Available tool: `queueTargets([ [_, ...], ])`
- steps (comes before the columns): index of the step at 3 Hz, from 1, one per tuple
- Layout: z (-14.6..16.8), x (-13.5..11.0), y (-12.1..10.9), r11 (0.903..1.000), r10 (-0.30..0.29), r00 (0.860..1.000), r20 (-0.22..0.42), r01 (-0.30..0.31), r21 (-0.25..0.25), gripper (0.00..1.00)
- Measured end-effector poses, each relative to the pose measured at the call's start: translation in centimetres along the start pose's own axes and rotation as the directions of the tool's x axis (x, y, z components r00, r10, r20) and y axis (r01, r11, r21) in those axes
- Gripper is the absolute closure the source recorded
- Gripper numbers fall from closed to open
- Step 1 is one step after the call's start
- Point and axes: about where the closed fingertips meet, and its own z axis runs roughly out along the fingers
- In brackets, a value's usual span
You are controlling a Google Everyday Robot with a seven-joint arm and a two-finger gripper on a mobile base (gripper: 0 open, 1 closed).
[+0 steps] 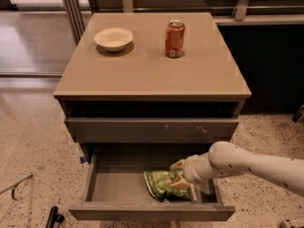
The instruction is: Pick green jalapeno chip bag from middle drawer and place on counter
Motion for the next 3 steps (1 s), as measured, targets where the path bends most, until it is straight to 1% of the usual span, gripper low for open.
queueTargets([
  [1,2.7,-0.1,-0.5,0.9998,-0.009,0.999,0.031,0.009,-0.017,0.47],
  [2,4.5,-0.2,-0.7,0.9991,-0.013,0.999,0.041,0.015,-0.040,0.34],
  [3,6.2,0.2,-0.6,0.9975,-0.013,0.999,0.033,0.015,-0.068,0.17],
])
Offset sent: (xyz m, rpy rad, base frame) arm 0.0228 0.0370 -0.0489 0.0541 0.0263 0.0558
